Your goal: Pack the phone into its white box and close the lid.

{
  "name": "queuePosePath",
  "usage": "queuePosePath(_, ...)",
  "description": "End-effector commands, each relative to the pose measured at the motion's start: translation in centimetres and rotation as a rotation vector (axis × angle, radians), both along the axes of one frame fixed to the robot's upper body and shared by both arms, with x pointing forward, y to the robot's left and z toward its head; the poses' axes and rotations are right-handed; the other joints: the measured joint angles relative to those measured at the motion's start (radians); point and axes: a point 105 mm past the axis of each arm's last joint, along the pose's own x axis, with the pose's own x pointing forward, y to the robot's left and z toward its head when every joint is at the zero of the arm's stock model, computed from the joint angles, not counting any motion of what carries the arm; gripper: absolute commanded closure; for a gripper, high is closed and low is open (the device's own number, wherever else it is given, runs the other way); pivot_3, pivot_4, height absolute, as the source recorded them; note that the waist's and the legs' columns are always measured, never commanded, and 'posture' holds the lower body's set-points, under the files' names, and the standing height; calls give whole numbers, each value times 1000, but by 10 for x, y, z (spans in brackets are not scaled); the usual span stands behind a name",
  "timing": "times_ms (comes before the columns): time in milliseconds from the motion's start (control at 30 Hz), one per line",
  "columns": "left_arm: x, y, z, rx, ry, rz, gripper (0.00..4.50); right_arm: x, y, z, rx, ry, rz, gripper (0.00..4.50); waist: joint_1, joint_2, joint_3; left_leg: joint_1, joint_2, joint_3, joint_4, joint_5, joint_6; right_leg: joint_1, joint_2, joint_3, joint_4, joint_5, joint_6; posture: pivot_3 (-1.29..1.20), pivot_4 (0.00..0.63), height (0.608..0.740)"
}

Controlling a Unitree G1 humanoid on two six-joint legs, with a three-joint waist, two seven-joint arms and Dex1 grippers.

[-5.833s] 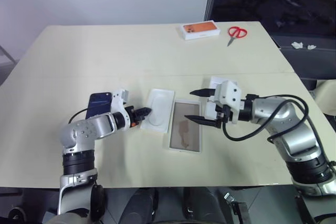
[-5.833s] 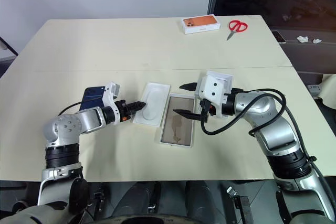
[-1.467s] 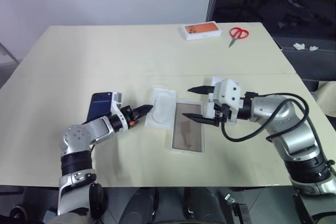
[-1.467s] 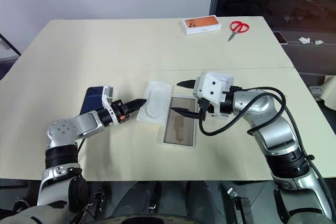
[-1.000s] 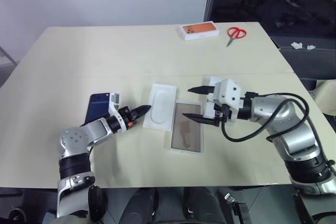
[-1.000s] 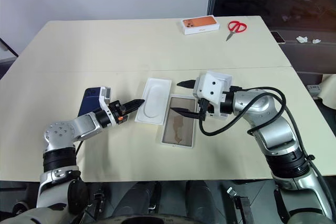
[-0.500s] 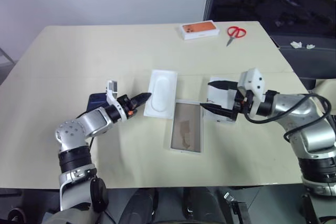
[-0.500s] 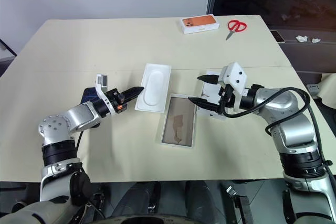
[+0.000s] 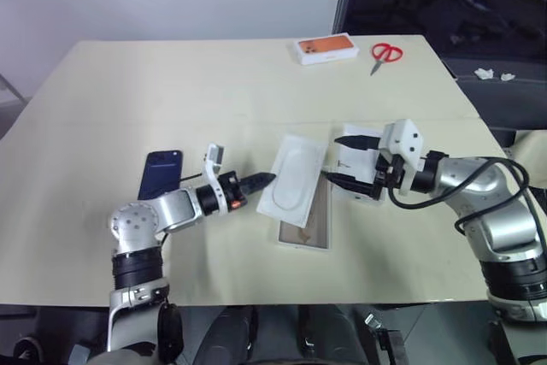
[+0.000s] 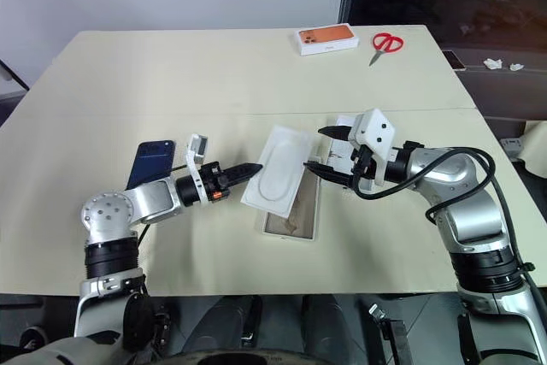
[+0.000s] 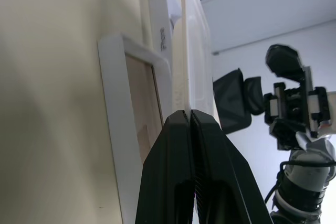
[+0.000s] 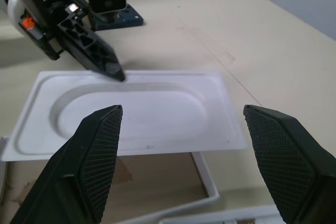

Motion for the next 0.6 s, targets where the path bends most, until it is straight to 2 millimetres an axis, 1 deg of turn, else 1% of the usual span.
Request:
queuePosePath(33,-5,-10,8,-18,-33,-23,4431,-2,1,9,-5,-50,12,617,3,0,0,0,0,0,0,0,0,0,0,0,0,0,0,0,150,740)
queuePosePath(400,-14,-14,1,8,-10,-63,4431,0,2,9,-7,-59,14,617,3,0,0,0,0,0,0,0,0,0,0,0,0,0,0,0,150,740)
queuePosePath(500,-17,-15,-1,13,-5,-75,3598,0,2,9,-8,-60,15,617,3,0,0,0,0,0,0,0,0,0,0,0,0,0,0,0,150,740)
queuePosePath(600,-20,-15,1,-4,-7,-86,2209,-1,2,9,-9,-60,16,617,3,0,0,0,0,0,0,0,0,0,0,0,0,0,0,0,150,740)
